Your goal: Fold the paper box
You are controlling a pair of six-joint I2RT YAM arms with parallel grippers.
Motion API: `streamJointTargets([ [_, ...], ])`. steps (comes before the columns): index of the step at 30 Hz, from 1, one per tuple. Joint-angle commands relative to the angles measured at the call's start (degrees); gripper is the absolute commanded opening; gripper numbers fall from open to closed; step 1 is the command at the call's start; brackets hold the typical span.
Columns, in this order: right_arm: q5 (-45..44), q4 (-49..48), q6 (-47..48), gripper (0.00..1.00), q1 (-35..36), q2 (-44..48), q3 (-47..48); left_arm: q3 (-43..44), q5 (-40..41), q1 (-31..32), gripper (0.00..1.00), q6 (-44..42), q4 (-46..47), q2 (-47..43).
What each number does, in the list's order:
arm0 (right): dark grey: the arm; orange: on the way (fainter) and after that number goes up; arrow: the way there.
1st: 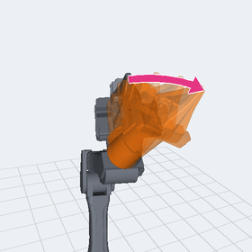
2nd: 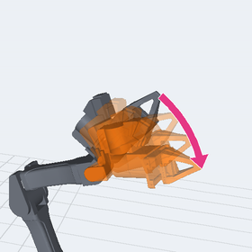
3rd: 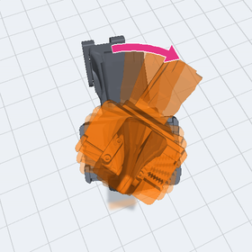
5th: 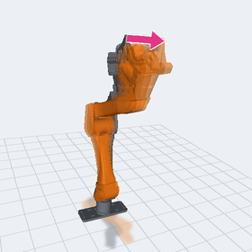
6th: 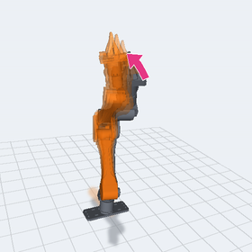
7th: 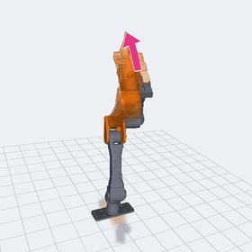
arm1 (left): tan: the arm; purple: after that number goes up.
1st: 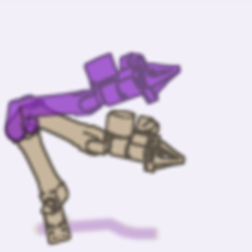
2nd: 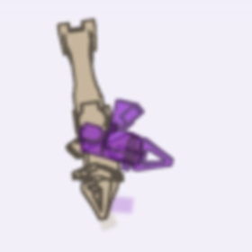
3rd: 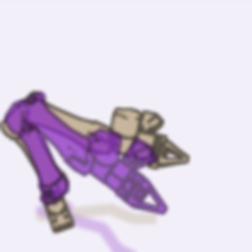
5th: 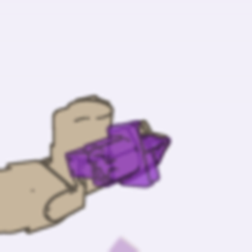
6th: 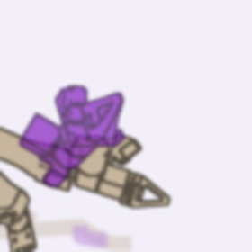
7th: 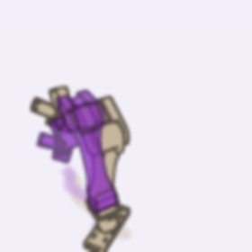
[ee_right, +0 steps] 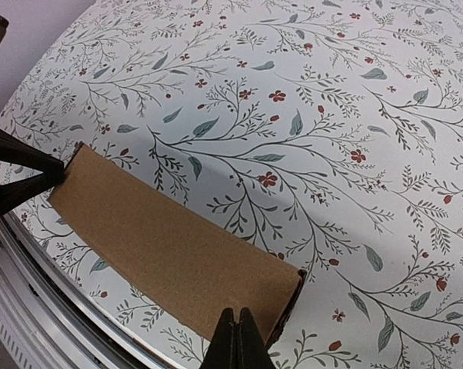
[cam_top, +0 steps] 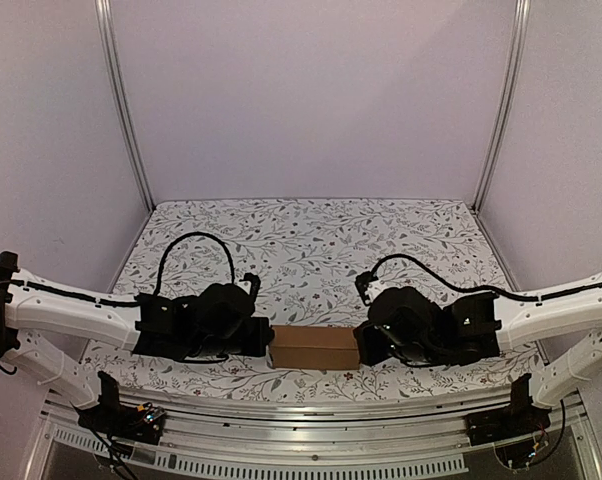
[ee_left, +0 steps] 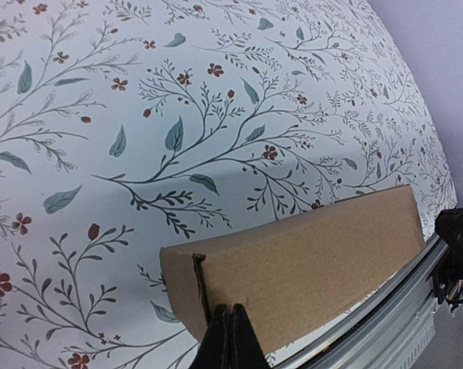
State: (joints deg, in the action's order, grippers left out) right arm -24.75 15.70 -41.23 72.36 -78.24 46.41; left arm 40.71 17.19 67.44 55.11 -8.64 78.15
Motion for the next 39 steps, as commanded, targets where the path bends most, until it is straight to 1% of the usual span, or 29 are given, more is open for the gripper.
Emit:
streamJointTargets([
  [1, -0.28, 4.06, 2.8, 0.0, -0.2, 2.13, 3.22, -1.85, -1.44, -0.26, 0.0, -0.36, -7.7, 1.44],
  [8, 6.98, 1.28, 4.98, 0.0, -0.15, 4.25, 2.08, 1.65, -1.7, -0.27, 0.0, -2.61, -9.98, -1.83],
  [11, 11.23, -1.53, 5.28, 0.0, 0.17, 3.78, 0.37, 4.06, -1.36, -0.29, 0.0, -4.05, -11.94, -3.79],
  [16, 13.81, -2.13, 5.37, 0.0, 1.52, 0.8, -0.59, 8.74, 1.52, -0.5, 0.0, -7.08, -16.3, -5.77],
  [21, 11.63, -1.26, 3.89, 0.0, 1.53, -3.02, -0.36, 10.84, 3.0, -2.4, 0.0, -9.69, -17.76, -5.24],
  [25, 8.33, -0.86, 2.56, 0.01, 1.43, -5.65, 0.42, 11.23, 2.13, -5.22, 0.0, -11.36, -17.41, -3.83],
  [28, 6.51, -1.01, 1.46, 0.01, 0.09, -7.63, 0.56, 10.89, 1.81, -7.09, 0.0, -12.39, -16.17, -2.49],
  [33, 5.27, -2.18, 1.39, 0.02, -1.93, -10.69, 1.62, 10.89, -1.77, -10.37, 0.0, -13.43, -13.04, 1.94],
  [39, 3.05, -3.2, 1.58, 0.03, -4.2, -12.17, 2.57, 11.83, -4.77, -11.86, 0.0, -14.49, -9.89, 7.8],
])
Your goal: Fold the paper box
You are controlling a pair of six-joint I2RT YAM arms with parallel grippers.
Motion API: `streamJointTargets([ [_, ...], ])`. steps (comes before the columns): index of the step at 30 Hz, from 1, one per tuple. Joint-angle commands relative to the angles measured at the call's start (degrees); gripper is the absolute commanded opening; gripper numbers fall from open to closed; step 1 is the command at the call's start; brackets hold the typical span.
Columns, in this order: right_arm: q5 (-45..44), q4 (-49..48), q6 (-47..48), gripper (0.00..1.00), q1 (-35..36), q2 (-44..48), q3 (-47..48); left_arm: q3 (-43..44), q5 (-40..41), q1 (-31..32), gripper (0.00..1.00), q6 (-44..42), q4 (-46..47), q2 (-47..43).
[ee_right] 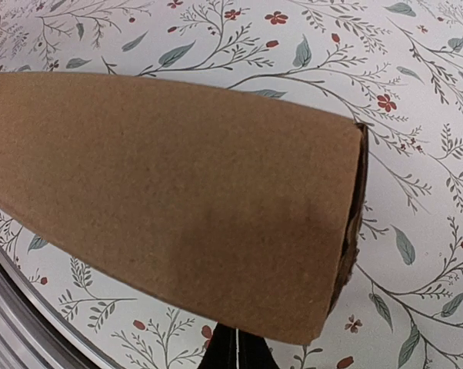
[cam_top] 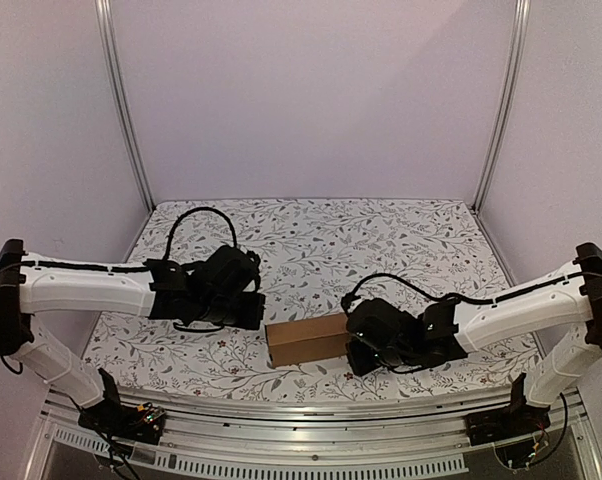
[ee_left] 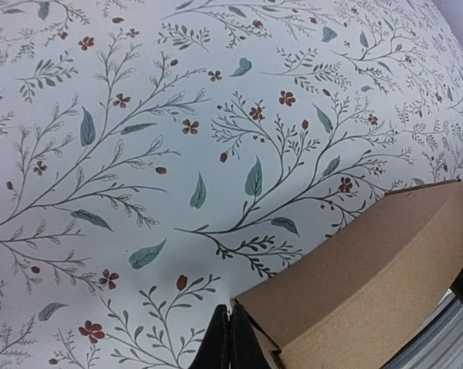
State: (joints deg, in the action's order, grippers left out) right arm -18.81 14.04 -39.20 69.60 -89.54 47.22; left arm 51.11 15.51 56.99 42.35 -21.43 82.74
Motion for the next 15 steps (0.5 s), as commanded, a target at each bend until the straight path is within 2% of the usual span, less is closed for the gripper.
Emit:
streamJointTargets([
  [1, -3.1, -1.83, -0.16, 0.03, -1.82, -1.1, 2.0, 1.52, -3.5, -1.51, 0.0, -1.8, 3.34, 4.07],
  [7, -2.78, -3.13, 1.67, 0.03, -3.91, -3.3, 4.46, 1.73, -6.75, -1.62, 0.0, -2.14, 5.03, 6.63],
  [15, 0.66, -6.47, 4.89, 0.02, -5.53, -8.53, 9.8, 0.5, -9.12, -1.62, 0.0, -2.04, 5.36, 5.68],
])
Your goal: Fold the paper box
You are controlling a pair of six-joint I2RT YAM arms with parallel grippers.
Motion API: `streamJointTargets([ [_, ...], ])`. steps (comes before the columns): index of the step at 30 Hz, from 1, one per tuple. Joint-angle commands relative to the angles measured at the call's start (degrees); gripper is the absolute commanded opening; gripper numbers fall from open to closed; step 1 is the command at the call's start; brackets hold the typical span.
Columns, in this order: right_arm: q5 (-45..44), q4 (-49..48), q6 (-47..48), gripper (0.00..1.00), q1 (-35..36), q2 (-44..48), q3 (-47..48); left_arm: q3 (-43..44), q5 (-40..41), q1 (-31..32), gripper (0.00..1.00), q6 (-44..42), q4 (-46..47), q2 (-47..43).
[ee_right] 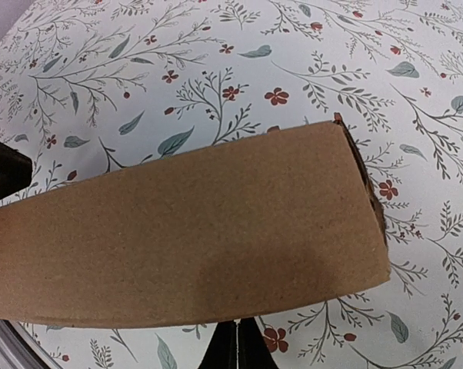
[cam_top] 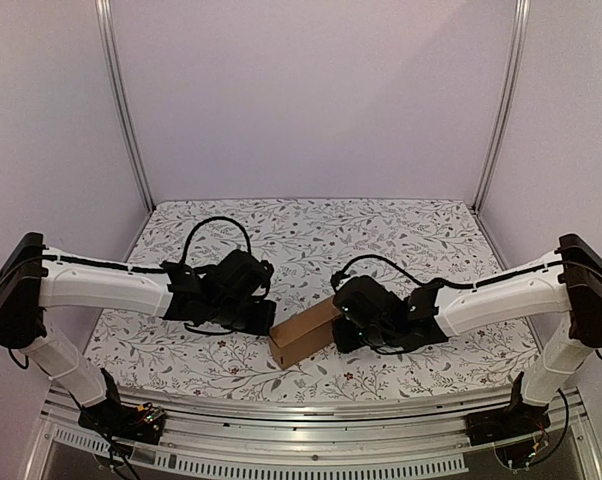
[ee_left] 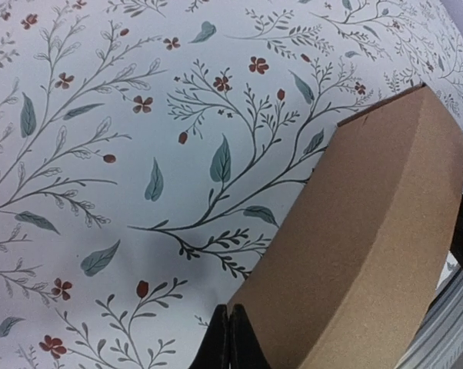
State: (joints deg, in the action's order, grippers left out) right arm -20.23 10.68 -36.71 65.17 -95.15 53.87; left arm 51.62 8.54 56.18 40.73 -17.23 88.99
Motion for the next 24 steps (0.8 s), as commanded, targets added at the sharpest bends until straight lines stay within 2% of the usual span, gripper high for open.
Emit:
streamJointTargets([
  [1, 2.67, -3.79, 2.88, 0.02, -1.19, -3.7, 3.89, -0.21, -2.36, -0.81, 0.0, -0.35, 1.26, -0.8],
  [11, 8.1, -4.9, 7.35, 0.02, -1.95, -9.89, 11.6, -1.49, -3.52, -0.72, 0.0, 0.6, 2.1, -1.52],
  [24, 10.41, -7.61, 5.17, 0.02, -5.45, -6.64, 5.54, 1.55, -0.14, -1.52, 0.0, -0.6, -0.72, -2.06],
])
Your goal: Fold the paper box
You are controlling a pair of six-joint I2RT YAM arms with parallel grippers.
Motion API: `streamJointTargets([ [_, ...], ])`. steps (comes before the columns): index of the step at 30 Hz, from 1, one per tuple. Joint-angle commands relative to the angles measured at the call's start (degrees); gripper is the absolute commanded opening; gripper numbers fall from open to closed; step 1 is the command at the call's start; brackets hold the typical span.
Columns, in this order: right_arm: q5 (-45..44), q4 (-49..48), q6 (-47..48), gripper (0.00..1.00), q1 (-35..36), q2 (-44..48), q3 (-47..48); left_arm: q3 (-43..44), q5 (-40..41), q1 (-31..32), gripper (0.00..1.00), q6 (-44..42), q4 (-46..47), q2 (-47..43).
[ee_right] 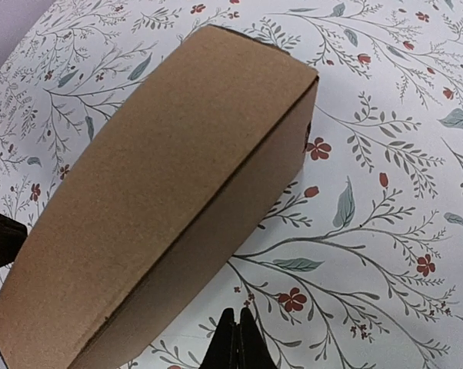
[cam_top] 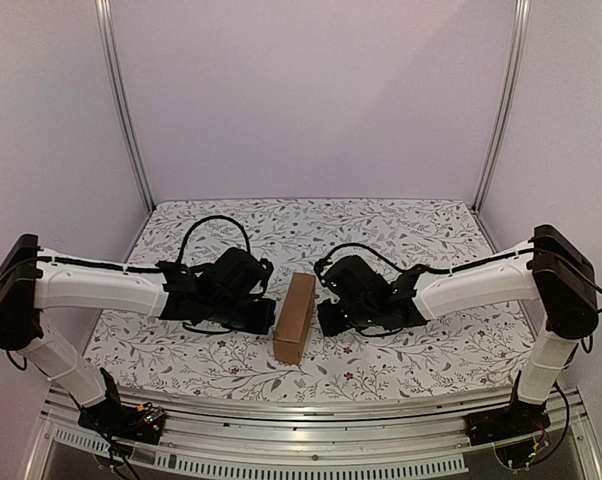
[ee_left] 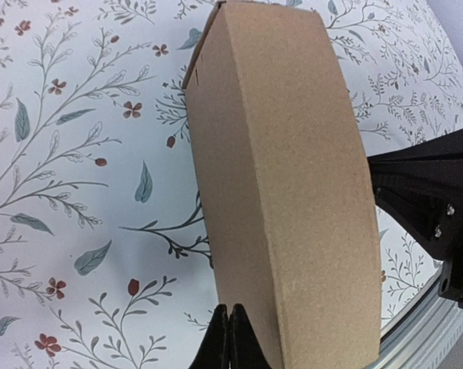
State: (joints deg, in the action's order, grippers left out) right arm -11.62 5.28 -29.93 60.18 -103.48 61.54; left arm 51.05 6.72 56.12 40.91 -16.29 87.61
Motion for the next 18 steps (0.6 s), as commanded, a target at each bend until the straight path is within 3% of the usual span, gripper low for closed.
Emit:
streamJointTargets([
  [1, 2.42, -3.25, -2.21, 0.02, -0.57, 1.35, -2.58, 2.53, 1.57, -1.71, 0.0, -0.92, -1.64, -0.29],
  [10, 8.9, -18.61, -12.99, 0.0, -2.86, -4.62, -8.35, 4.23, 0.77, -2.76, 0.0, -1.88, -0.42, 2.34],
  [18, 10.92, -23.48, -17.7, 0.0, -3.55, -8.96, -8.45, 4.06, -0.22, -3.03, 0.0, -2.02, 1.11, 4.16],
])
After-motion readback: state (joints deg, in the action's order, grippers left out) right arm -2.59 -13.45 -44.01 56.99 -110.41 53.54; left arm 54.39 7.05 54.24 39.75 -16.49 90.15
